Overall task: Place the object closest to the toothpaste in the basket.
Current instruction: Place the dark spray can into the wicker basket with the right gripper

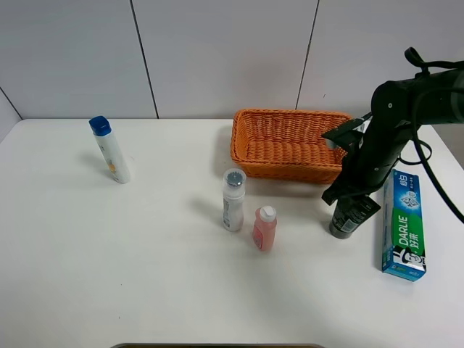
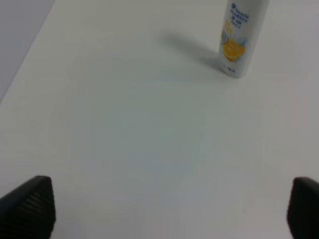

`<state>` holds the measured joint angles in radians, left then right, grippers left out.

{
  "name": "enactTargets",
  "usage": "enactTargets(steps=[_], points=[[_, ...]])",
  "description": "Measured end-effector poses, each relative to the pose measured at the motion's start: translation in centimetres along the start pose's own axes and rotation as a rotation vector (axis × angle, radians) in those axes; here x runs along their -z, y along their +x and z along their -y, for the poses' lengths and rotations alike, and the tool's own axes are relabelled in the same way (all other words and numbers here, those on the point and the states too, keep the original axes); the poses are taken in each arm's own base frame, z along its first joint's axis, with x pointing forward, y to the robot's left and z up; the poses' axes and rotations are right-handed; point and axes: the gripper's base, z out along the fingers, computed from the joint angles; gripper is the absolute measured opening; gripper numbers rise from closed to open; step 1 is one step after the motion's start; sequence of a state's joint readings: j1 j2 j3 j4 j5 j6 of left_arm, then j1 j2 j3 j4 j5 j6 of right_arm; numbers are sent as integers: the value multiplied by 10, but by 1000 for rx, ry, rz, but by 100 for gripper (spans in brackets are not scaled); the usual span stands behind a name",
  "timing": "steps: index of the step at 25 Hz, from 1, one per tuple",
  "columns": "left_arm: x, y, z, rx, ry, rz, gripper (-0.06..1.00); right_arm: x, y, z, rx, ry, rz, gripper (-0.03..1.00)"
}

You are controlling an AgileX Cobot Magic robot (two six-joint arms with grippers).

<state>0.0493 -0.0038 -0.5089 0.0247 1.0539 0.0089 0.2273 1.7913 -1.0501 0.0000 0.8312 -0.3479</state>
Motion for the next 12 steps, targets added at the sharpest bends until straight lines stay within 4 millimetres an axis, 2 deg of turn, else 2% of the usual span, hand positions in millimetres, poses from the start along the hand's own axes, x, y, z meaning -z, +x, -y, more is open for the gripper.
enactTargets(steps=[4, 12], points=[[0, 0, 0, 0, 0, 0, 94, 17, 4, -1, -8, 7, 19, 25], [0, 0, 0, 0, 0, 0, 94, 80, 15, -6, -57, 53, 160, 25]])
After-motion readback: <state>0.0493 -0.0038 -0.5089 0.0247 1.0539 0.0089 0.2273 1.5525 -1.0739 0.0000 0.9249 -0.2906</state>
